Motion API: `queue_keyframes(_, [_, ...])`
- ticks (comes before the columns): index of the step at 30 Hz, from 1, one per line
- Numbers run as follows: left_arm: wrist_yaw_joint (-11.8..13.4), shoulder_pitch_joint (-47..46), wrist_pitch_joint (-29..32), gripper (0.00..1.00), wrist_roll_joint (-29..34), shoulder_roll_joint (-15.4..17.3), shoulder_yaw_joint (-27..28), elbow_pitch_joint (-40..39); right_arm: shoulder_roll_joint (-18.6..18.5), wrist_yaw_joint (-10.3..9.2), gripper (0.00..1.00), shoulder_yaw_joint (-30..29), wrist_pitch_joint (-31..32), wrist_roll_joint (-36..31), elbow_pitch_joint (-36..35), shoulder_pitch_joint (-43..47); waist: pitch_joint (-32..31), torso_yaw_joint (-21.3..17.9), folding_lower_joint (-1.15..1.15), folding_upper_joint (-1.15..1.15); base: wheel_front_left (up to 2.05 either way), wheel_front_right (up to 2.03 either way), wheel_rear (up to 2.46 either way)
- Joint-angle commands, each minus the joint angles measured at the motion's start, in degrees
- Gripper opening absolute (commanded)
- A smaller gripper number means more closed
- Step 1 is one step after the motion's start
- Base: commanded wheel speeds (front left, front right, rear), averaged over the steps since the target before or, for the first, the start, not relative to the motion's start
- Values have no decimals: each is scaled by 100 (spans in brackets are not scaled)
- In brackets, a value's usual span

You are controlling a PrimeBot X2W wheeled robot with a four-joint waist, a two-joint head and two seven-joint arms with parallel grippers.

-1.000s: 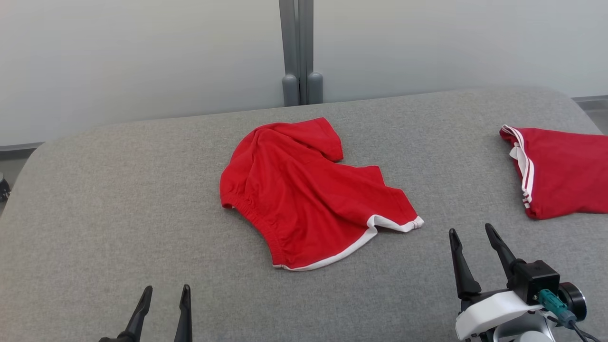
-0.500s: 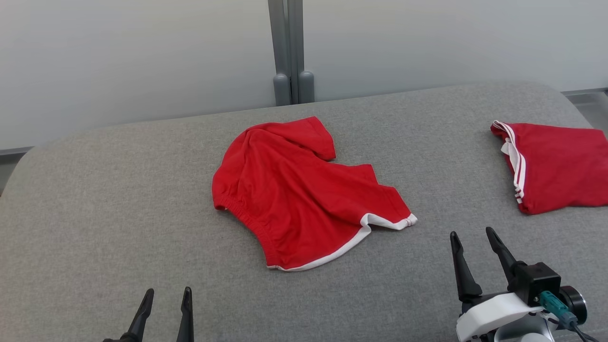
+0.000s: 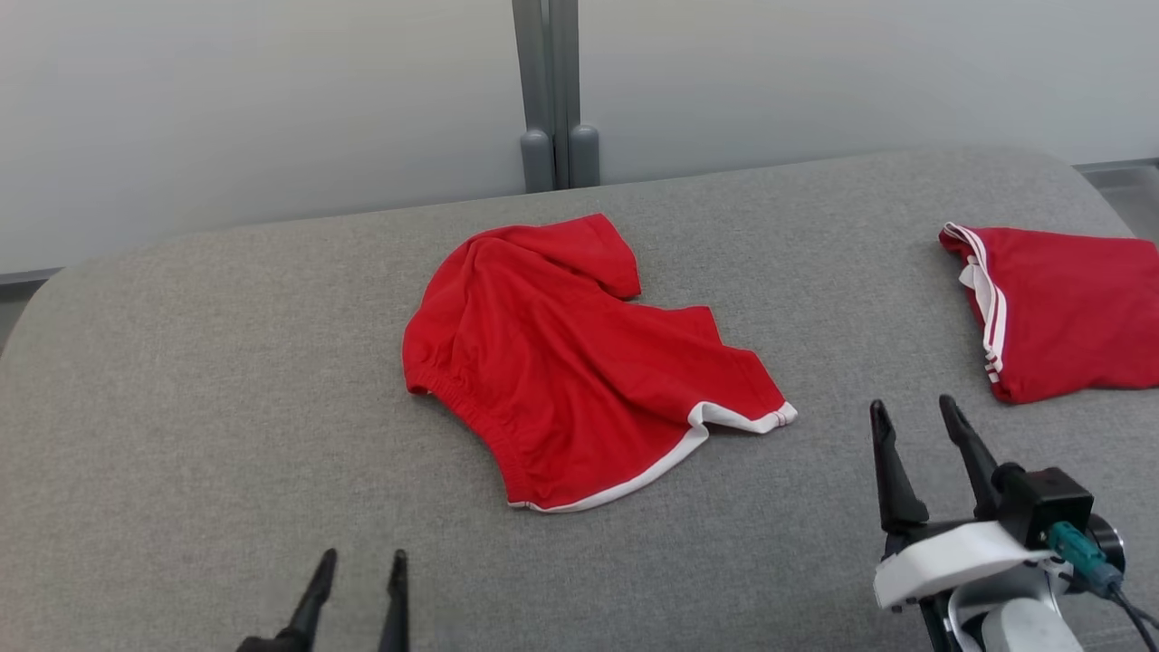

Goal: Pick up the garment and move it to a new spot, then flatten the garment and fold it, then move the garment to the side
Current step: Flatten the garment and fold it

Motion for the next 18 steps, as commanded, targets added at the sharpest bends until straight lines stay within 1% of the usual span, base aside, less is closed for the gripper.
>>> queue_keyframes(1, [-24, -212, -1, 100, -66, 42, -203, 118, -14, -9, 100, -15, -15, -8, 52, -205, 85, -24, 0, 0, 0, 0, 0])
queue_keyframes(4, [-19, -492, 63, 100, -185, 191, -730, 562, -12, -9, 100, 26, -13, -196, 530, -532, 202, -43, 0, 0, 0, 0, 0])
queue_keyframes(7, [-18, -957, 352, 100, -281, 302, -1186, 1073, -14, -9, 100, 87, 347, -451, 1169, -1103, 399, -31, 0, 0, 0, 0, 0])
queue_keyframes(9, [-18, -1226, 496, 100, -391, 286, -1350, 1377, -11, -9, 100, 190, 668, -544, 1532, -1387, 505, -1, 0, 0, 0, 0, 0])
queue_keyframes(13, [-17, -1722, 598, 100, -491, 244, -1565, 1867, -14, -9, 100, 360, 1237, -685, 2101, -1912, 713, 55, 0, 0, 0, 0, 0])
queue_keyframes(18, [-18, -2150, 624, 100, -650, 221, -1873, 2270, -11, -10, 100, 402, 1597, -822, 2597, -2294, 862, 123, 0, 0, 0, 0, 0])
